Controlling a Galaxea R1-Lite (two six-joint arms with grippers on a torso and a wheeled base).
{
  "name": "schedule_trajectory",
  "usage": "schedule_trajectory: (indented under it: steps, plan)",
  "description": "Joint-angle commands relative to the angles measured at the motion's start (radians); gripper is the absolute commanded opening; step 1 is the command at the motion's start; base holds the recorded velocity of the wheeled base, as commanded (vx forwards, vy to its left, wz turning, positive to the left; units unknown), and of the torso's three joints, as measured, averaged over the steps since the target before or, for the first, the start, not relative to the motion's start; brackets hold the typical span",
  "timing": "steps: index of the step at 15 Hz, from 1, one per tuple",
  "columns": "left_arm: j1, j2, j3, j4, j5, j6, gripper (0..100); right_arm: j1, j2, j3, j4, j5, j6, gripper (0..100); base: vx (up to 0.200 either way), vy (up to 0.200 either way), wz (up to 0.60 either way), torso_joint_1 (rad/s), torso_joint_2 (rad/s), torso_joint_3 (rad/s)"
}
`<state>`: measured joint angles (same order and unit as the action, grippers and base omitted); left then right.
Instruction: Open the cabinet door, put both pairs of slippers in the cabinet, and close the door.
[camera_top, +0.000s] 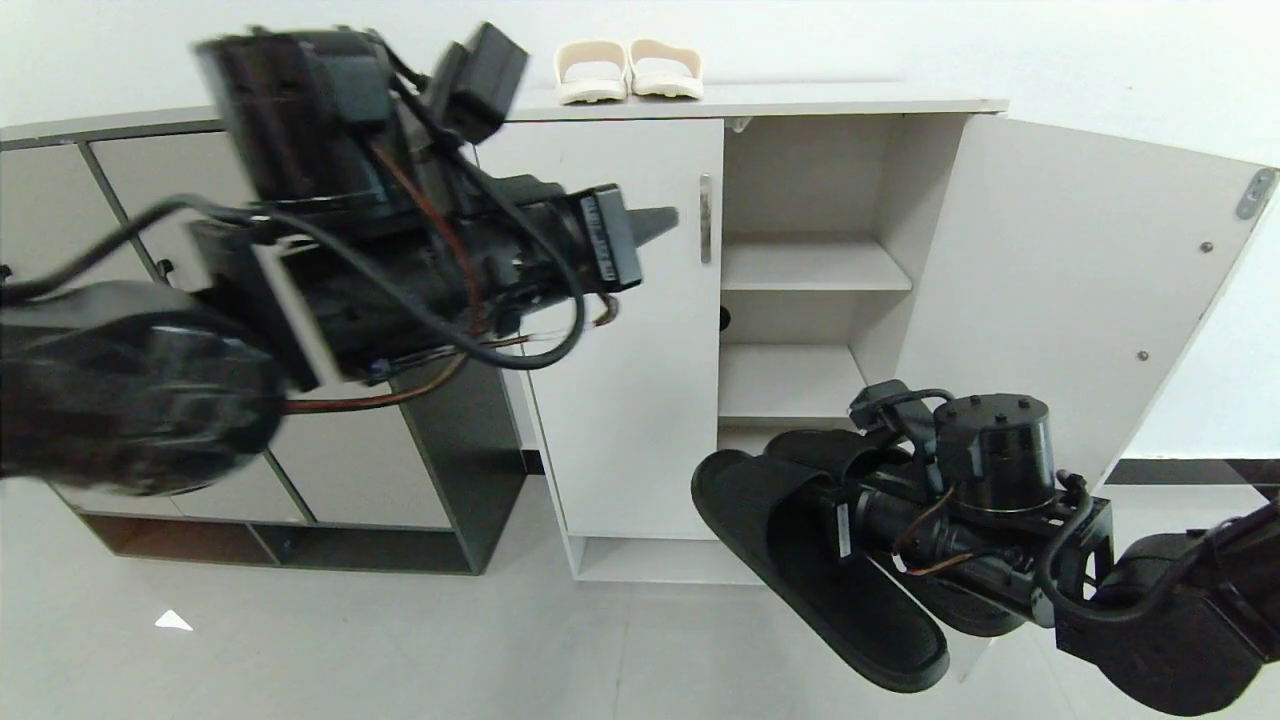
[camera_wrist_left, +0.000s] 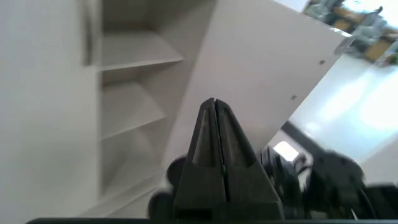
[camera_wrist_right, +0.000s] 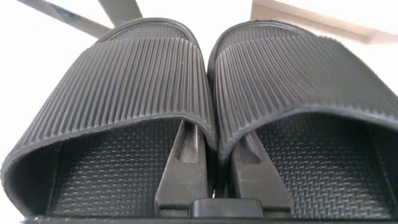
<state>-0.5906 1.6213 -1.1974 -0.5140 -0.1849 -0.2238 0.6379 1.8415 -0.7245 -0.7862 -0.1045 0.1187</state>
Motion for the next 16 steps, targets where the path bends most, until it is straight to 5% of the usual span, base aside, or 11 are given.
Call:
schedule_trajectory:
  steps: [1, 2, 4, 6, 7, 9, 12, 14, 16]
  plan:
    - [0.037, -0.52, 0.308, 0.261, 0.239, 0.093, 0, -0.003, 0.047, -0.043, -0.001, -0.043, 0.001, 0, 0.0, 0.0, 0.0, 0.0, 0.0, 0.0]
    - [0.037, -0.6, 0.357, 0.304, 0.305, 0.1, 0, -0.003, 0.047, -0.049, 0.001, -0.054, 0.001, 0, 0.0, 0.0, 0.0, 0.0, 0.0, 0.0]
    - [0.048, -0.879, 0.533, 0.365, 0.558, 0.15, 0, -0.004, 0.045, -0.055, -0.001, -0.073, -0.001, 0, 0.0, 0.0, 0.0, 0.0, 0.0, 0.0]
    - [0.276, -1.066, 0.674, 0.433, 0.565, 0.147, 0, -0.004, 0.045, -0.053, -0.001, -0.087, -0.001, 0, 0.0, 0.0, 0.0, 0.0, 0.0, 0.0]
    - [0.322, -1.104, 0.711, 0.443, 0.562, 0.147, 0, -0.004, 0.044, -0.053, -0.001, -0.09, -0.001, 0, 0.0, 0.0, 0.0, 0.0, 0.0, 0.0]
    - [0.515, -1.319, 0.901, 0.45, 0.544, 0.152, 0, 0.0, 0.032, -0.052, -0.001, -0.095, -0.002, 0, 0.0, 0.0, 0.0, 0.0, 0.0, 0.0]
    - [0.677, -1.497, 1.102, 0.459, 0.529, 0.182, 0, 0.003, 0.033, -0.053, -0.001, -0.132, -0.004, 0, 0.0, 0.0, 0.0, 0.0, 0.0, 0.0]
    - [0.684, -1.534, 1.197, 0.437, 0.427, 0.216, 0, 0.003, 0.039, -0.052, -0.001, -0.133, -0.004, 0, 0.0, 0.0, 0.0, 0.0, 0.0, 0.0]
    - [0.684, -1.534, 1.197, 0.466, 0.216, 0.222, 0, 0.002, 0.042, -0.049, -0.002, -0.133, -0.004, 0, 0.0, 0.0, 0.0, 0.0, 0.0, 0.0]
